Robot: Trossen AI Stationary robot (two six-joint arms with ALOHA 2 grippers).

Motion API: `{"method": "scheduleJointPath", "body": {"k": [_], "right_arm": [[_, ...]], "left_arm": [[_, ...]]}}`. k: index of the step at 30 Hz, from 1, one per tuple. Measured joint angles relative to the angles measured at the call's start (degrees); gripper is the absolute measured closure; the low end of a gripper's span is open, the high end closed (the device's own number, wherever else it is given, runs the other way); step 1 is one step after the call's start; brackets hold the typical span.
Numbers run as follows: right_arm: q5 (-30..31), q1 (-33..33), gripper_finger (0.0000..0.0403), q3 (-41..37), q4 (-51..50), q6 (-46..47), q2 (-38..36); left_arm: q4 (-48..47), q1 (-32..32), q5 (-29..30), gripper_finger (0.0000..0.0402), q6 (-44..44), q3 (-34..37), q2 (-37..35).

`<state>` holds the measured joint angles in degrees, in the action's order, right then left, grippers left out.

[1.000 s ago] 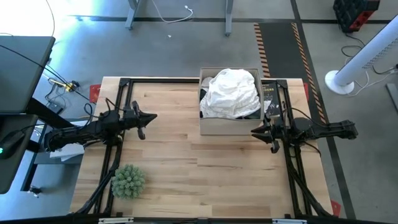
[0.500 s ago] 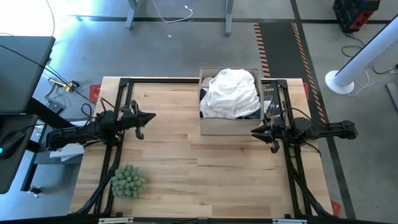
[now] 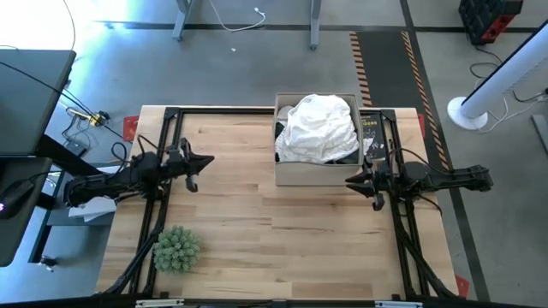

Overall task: Sort clothes
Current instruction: Return to Home Position

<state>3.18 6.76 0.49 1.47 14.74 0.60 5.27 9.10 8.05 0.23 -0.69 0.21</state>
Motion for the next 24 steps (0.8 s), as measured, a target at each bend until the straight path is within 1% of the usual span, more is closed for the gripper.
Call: {"method": "scheduleJointPath", "body": {"k": [4,24], "right_arm": [[0.0,0.0,0.0321,0.0,-0.1,0.0,0.2],[0.0,0.0,0.0321,0.0,-0.1,0.0,0.2]], "left_arm": [[0.1,1.8,0.0,0.0401,0.0,0.0,0.0],[-1.3,5.2,0.0,0.04,0.0,0.0,0.0]]}}
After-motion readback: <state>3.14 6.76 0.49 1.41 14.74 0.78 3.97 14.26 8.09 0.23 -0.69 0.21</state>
